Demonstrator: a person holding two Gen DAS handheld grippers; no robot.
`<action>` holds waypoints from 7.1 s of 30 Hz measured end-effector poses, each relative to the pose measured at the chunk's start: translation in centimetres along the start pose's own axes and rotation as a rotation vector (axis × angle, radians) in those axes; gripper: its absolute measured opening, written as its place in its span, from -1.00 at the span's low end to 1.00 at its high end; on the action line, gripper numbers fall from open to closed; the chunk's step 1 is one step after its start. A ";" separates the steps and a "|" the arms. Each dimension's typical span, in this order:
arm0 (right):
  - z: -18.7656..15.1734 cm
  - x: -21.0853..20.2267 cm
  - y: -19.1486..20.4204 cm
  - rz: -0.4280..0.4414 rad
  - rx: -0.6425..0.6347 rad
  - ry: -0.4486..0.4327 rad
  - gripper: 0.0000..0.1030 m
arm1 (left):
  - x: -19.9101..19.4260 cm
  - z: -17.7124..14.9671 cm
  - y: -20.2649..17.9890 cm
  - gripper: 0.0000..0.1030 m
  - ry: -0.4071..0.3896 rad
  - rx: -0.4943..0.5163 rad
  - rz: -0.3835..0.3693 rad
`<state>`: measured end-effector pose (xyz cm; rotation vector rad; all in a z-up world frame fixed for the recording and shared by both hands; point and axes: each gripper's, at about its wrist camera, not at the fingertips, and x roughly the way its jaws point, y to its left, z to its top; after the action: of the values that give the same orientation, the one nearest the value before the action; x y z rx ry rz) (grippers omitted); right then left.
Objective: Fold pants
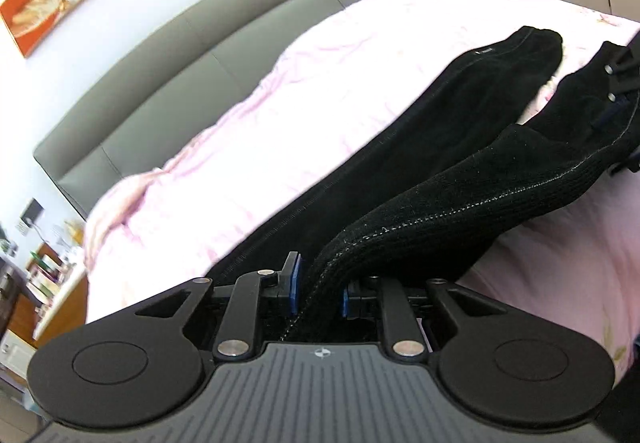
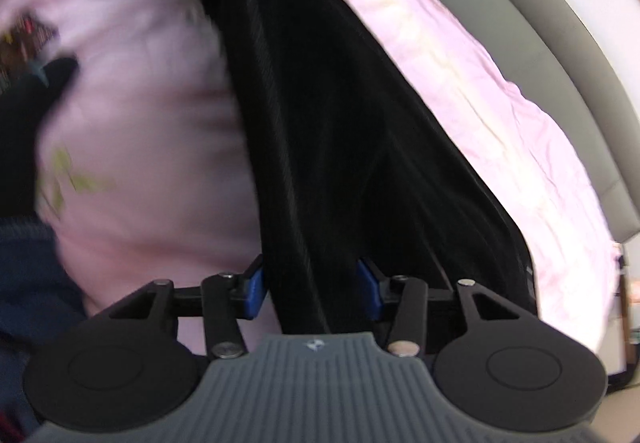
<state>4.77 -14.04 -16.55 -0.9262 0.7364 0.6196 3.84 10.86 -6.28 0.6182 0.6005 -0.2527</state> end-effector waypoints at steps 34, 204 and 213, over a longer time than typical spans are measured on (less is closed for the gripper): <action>2.6 7.8 -23.5 -0.267 -0.011 0.088 -1.00 | 12.5 7.7 9.4 -0.56 0.063 0.047 -0.056; -32.7 18.6 -28.9 0.138 2.338 -0.281 -0.74 | 12.2 -20.5 20.0 -0.11 0.227 -1.714 0.251; -34.0 17.2 -27.5 0.145 2.417 -0.309 -0.32 | 9.0 -19.1 19.7 0.51 0.231 -1.655 0.466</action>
<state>25.78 -53.77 -30.38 1.4205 0.7034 -0.2768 10.19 37.66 -14.95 -0.8382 0.6595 0.7455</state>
